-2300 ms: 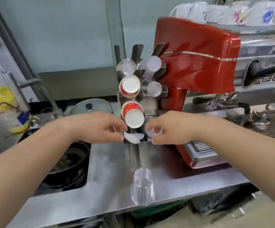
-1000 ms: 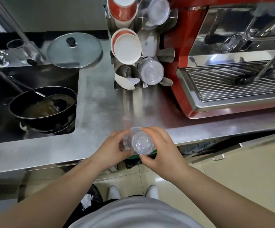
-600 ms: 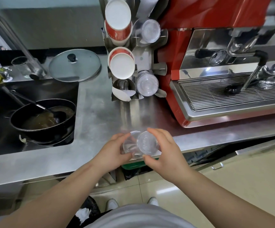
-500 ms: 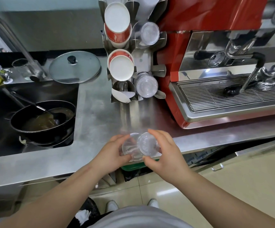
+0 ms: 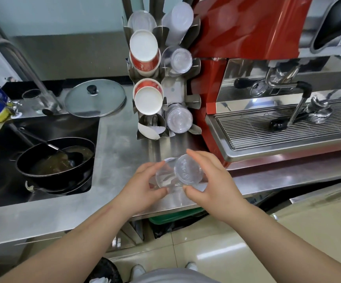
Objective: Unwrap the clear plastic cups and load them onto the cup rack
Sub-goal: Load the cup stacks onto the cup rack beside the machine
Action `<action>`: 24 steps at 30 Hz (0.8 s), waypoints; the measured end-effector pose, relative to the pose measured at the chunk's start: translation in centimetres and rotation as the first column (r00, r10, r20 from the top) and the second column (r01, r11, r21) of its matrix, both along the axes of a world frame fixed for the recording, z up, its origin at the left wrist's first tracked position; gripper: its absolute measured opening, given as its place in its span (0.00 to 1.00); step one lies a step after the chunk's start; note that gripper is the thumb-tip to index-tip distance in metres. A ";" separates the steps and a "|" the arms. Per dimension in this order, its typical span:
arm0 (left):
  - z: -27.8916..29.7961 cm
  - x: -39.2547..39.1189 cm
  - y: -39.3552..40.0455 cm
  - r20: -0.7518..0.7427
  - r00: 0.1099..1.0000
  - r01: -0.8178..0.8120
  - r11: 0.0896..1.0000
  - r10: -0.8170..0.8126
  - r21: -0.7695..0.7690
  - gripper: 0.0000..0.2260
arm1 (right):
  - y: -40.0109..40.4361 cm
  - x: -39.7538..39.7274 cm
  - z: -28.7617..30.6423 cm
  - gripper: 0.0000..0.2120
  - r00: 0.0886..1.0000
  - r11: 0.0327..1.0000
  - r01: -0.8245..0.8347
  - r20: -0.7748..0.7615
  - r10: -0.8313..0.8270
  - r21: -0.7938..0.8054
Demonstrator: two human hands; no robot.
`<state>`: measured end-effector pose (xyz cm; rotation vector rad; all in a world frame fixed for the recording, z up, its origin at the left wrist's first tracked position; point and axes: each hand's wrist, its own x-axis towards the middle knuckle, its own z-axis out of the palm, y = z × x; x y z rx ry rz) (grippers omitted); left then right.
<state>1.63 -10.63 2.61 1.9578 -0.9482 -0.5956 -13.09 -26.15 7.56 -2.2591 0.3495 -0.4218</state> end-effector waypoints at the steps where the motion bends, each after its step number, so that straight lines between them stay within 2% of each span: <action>1: 0.5 0.1 -0.3 0.006 1.000 -0.004 1.000 0.004 -0.013 0.29 | -0.3 0.1 0.7 0.36 1.000 1.000 -0.004 0.005 0.004 -0.005; 10: 6.4 1.1 -4.0 0.093 0.995 0.046 0.988 -0.032 -0.148 0.33 | -3.0 0.6 7.4 0.36 0.989 0.982 0.039 0.146 -0.011 -0.186; 16: 11.2 1.9 -6.4 0.136 0.990 0.002 0.954 0.041 -0.300 0.33 | -4.4 1.3 12.7 0.36 0.960 0.948 0.087 0.278 0.002 -0.305; 20: 14.6 2.3 -7.6 0.154 0.988 0.027 0.925 0.034 -0.378 0.33 | -5.0 1.7 15.5 0.35 0.927 0.938 0.094 0.373 0.039 -0.333; 24: 17.3 3.2 -8.2 0.240 0.968 0.033 0.919 0.068 -0.393 0.33 | -5.4 2.3 17.1 0.35 0.890 0.929 0.122 0.453 0.053 -0.349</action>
